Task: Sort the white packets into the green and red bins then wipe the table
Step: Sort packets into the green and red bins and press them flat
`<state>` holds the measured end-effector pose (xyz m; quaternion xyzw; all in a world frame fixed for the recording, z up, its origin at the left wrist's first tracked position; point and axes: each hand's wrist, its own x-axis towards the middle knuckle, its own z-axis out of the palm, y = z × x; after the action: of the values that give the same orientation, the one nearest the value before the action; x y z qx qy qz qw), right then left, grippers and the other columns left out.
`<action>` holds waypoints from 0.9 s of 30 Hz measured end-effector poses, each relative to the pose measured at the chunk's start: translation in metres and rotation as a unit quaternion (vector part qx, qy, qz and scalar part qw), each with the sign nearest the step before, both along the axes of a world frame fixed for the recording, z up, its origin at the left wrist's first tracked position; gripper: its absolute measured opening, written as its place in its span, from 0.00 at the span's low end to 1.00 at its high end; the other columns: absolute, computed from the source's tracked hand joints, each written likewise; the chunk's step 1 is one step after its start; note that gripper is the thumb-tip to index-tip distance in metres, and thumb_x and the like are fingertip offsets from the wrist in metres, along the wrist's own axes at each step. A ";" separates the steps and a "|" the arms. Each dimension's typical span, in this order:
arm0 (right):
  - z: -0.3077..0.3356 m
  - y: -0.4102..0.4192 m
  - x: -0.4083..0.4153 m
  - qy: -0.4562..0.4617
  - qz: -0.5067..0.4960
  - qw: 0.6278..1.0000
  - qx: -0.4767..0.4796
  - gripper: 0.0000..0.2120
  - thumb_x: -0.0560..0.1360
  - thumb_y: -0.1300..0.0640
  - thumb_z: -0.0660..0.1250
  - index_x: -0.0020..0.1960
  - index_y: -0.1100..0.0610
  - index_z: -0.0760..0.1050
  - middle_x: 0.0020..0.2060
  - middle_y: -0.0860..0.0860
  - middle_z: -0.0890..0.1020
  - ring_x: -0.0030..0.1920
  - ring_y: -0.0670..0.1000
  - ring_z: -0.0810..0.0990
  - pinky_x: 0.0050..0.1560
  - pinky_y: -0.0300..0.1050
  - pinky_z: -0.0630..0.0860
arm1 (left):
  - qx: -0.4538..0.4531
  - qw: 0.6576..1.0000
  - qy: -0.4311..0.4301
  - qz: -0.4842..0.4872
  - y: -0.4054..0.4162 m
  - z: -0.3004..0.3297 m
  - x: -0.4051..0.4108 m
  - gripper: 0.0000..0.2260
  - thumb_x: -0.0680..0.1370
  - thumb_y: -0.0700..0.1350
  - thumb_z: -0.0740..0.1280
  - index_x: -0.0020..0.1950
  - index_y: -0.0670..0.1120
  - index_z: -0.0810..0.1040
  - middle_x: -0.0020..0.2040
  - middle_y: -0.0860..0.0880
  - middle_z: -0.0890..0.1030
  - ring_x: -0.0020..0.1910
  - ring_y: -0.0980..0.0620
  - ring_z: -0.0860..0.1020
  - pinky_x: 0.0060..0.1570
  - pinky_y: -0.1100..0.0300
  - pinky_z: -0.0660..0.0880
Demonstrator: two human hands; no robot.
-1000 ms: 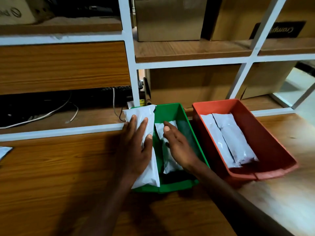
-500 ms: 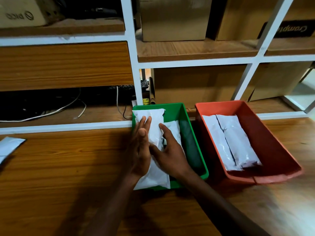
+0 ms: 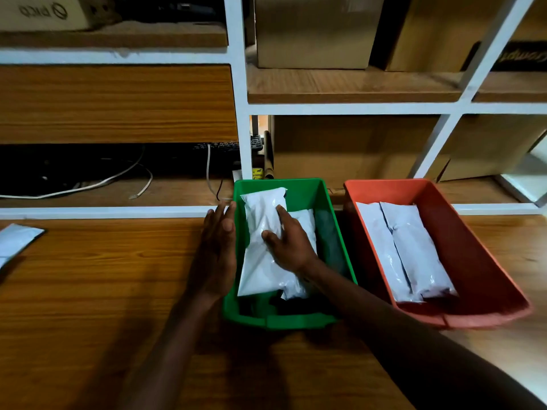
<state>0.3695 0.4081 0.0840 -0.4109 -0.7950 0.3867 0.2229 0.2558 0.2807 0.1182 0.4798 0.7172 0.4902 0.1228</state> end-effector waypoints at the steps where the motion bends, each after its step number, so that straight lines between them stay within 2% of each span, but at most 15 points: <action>1: -0.005 0.003 -0.005 -0.019 0.001 1.000 -0.005 0.34 0.81 0.54 0.66 0.80 0.63 0.54 0.75 0.63 0.66 0.76 0.60 0.64 0.73 0.45 0.60 | -0.015 1.000 -0.001 0.001 -0.003 0.002 0.003 0.32 0.77 0.68 0.37 0.77 0.61 0.58 0.78 0.62 0.53 0.78 0.63 0.46 0.79 0.54 0.46; 4: -0.021 0.006 -0.018 -0.100 0.011 0.995 -0.010 0.34 0.82 0.52 0.62 0.81 0.62 0.50 0.72 0.67 0.67 0.71 0.65 0.67 0.67 0.49 0.64 | -0.039 0.999 -0.001 -0.001 -0.005 -0.003 0.000 0.34 0.73 0.74 0.33 0.75 0.64 0.53 0.76 0.65 0.51 0.77 0.65 0.44 0.77 0.57 0.44; 7: -0.034 0.004 -0.023 -0.228 0.008 0.972 0.051 0.33 0.83 0.45 0.58 0.80 0.58 0.50 0.70 0.66 0.66 0.67 0.66 0.69 0.63 0.56 0.68 | -0.045 0.999 -0.006 0.000 -0.004 -0.008 -0.008 0.36 0.72 0.75 0.33 0.76 0.64 0.52 0.77 0.64 0.50 0.77 0.63 0.44 0.78 0.54 0.44; 9: -0.037 0.003 -0.024 -0.308 -0.003 0.944 0.118 0.31 0.82 0.40 0.55 0.79 0.55 0.53 0.72 0.63 0.63 0.69 0.64 0.66 0.65 0.58 0.65 | -0.043 0.999 -0.010 0.004 -0.005 -0.008 -0.012 0.38 0.72 0.76 0.33 0.77 0.62 0.54 0.77 0.64 0.51 0.77 0.63 0.44 0.79 0.52 0.44; 11: -0.035 0.003 -0.023 -0.346 0.001 0.925 0.157 0.32 0.81 0.38 0.53 0.79 0.55 0.53 0.78 0.63 0.55 0.73 0.64 0.60 0.68 0.60 0.61 | -0.039 0.999 -0.012 0.009 -0.005 -0.008 -0.016 0.40 0.72 0.76 0.34 0.78 0.59 0.57 0.76 0.64 0.52 0.77 0.63 0.46 0.79 0.51 0.45; 14: -0.035 0.006 -0.021 -0.374 0.056 0.902 0.210 0.35 0.82 0.36 0.48 0.82 0.54 0.47 0.81 0.59 0.42 0.80 0.62 0.47 0.75 0.64 0.50 | -0.036 0.999 -0.022 0.006 -0.004 -0.006 -0.018 0.41 0.72 0.76 0.34 0.79 0.58 0.57 0.75 0.65 0.53 0.76 0.64 0.46 0.79 0.51 0.45; 17: -0.045 0.007 -0.018 -0.398 0.120 0.884 0.216 0.37 0.81 0.34 0.43 0.82 0.54 0.42 0.81 0.58 0.40 0.81 0.59 0.39 0.77 0.65 0.40 | -0.033 0.999 -0.018 0.002 -0.002 -0.006 -0.017 0.41 0.72 0.76 0.34 0.79 0.58 0.57 0.75 0.65 0.53 0.76 0.64 0.46 0.79 0.52 0.45; 23: -0.066 0.009 -0.022 -0.430 0.145 0.877 0.160 0.38 0.80 0.32 0.38 0.82 0.53 0.36 0.80 0.57 0.36 0.81 0.57 0.36 0.77 0.64 0.36 | -0.033 0.999 -0.020 0.002 -0.001 -0.010 -0.018 0.42 0.73 0.76 0.35 0.80 0.56 0.58 0.76 0.63 0.55 0.78 0.61 0.48 0.79 0.47 0.47; 27: -0.061 0.009 -0.023 -0.393 0.140 0.895 0.155 0.38 0.81 0.33 0.39 0.82 0.54 0.40 0.81 0.58 0.40 0.81 0.58 0.40 0.78 0.64 0.39 | -0.020 1.000 -0.015 0.001 -0.007 -0.008 -0.017 0.42 0.73 0.76 0.35 0.80 0.55 0.58 0.79 0.59 0.56 0.79 0.58 0.50 0.79 0.45 0.50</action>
<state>0.3469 0.4173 0.0226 -0.3741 -0.9170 0.0923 -0.1033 0.2389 0.2736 0.1097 0.4691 0.7256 0.4829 0.1425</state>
